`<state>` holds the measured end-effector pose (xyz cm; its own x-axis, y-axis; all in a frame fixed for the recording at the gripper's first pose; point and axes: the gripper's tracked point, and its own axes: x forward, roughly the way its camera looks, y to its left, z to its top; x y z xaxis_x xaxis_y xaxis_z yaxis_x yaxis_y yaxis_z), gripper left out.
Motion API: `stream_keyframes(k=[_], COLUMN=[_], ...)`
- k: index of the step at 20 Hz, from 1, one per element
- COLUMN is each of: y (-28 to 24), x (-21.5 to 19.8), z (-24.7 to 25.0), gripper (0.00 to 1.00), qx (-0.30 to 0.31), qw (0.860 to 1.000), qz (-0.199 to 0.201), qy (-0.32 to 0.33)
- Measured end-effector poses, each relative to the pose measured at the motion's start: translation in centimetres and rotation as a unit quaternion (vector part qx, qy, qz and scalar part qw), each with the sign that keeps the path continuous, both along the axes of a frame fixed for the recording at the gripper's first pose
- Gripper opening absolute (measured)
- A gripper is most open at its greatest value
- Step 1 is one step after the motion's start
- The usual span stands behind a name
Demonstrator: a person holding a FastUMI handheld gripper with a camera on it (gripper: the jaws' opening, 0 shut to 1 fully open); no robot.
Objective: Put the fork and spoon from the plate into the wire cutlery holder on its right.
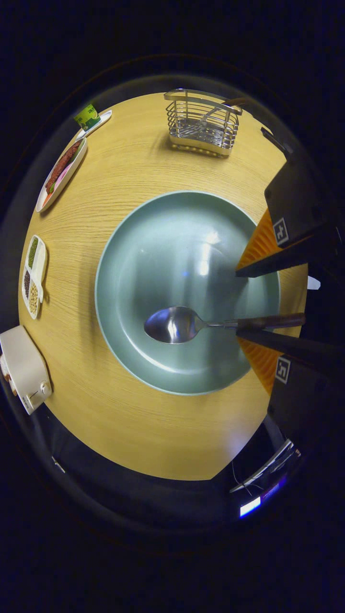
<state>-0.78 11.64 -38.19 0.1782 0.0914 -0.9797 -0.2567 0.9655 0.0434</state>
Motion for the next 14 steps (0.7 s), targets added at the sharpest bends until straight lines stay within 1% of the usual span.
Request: stream_keyframes(k=[2,3,4,5,6,7,8,9,10,12,13,14], y=[0.5,0.8,1.0,1.0,1.1,1.2,1.5,1.4,1.5,1.3,1.2,1.0], x=[-0.3,-0.7,-1.1,-1.0,-0.8,-1.1,-0.6,-1.0,-1.2,-0.8,-0.7,-0.5], z=[-0.1,-0.3,-0.5,-0.8,-0.6,-1.3,0.1,-0.8,-0.6,-0.6,-0.1,0.3], gripper=[0.5,0.38,0.36,0.37,0.37,0.16,0.18,0.14,0.14,0.11,0.08,0.08], qx=[-0.001,0.001,0.003,-0.001,0.001,0.004,0.014,0.015,0.021,0.03,0.037,0.04], qw=[1.0,1.0,0.999,0.999,0.999,0.999,0.999,0.998,0.998,0.998,0.998,0.998], qz=[0.009,0.016,0.024,0.031,0.027,0.03,0.031,0.035,0.042,0.031,0.031,0.033], qy=[0.014,0.023,0.034,0.036,0.035,0.039,0.039,0.041,0.043,0.04,0.04,0.038])
